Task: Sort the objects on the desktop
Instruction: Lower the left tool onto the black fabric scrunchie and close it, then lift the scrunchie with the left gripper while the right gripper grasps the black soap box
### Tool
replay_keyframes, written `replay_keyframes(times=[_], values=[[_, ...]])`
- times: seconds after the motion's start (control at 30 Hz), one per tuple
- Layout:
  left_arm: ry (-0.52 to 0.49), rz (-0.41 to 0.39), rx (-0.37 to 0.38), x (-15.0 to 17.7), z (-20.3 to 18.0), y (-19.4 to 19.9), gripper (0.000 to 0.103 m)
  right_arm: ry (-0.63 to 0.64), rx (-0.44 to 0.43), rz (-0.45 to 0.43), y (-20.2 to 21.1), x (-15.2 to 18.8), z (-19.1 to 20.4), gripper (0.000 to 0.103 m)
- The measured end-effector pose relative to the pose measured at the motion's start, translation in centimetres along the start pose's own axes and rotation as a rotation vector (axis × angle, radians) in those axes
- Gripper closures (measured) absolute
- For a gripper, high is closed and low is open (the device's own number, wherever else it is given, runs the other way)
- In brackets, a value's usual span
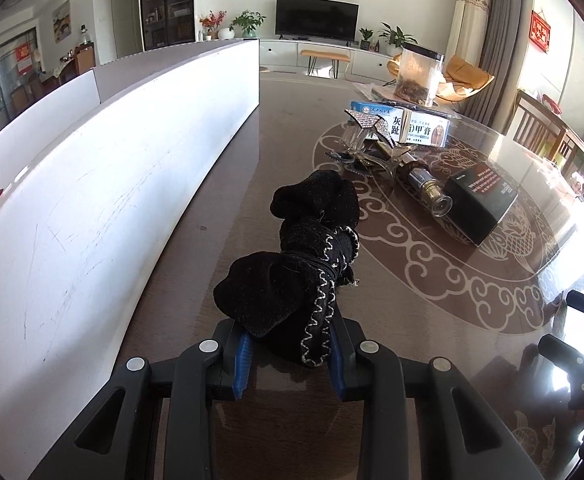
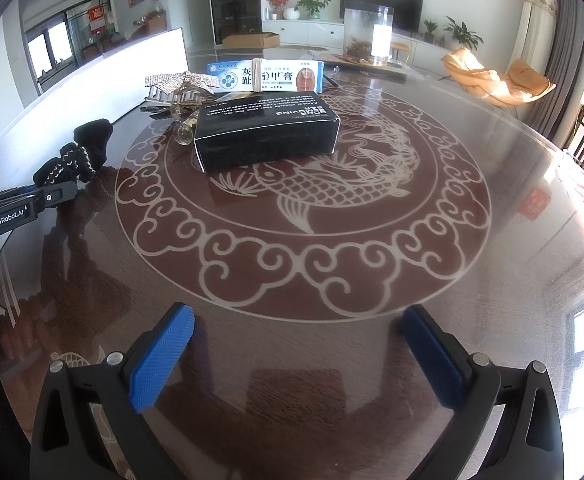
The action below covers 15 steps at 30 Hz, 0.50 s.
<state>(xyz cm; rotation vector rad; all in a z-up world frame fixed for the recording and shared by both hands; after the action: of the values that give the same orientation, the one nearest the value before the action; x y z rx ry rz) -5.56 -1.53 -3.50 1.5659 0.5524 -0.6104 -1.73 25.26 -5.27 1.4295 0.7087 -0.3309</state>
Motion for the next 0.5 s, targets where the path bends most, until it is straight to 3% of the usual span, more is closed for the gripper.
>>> replay_keyframes(times=[0.5], values=[[0.006,-0.001,0.002,0.20,0.01,0.17,0.072,0.000,0.000,0.000,0.00,0.00,-0.01,0.000]])
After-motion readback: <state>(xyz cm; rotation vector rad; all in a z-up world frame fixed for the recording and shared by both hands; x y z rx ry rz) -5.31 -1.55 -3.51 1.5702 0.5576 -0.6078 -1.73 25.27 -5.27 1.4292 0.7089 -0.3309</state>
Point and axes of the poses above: each gripper's, at about its wrist camera, not at the fingertips, and y roughly against the way its jaws point, z to its left, x to its underside, the point moved 1 cm from there along -y, roughly the way its jaws point, and after that the axes turned 3 degrees about -z, right-handed, at the moved point
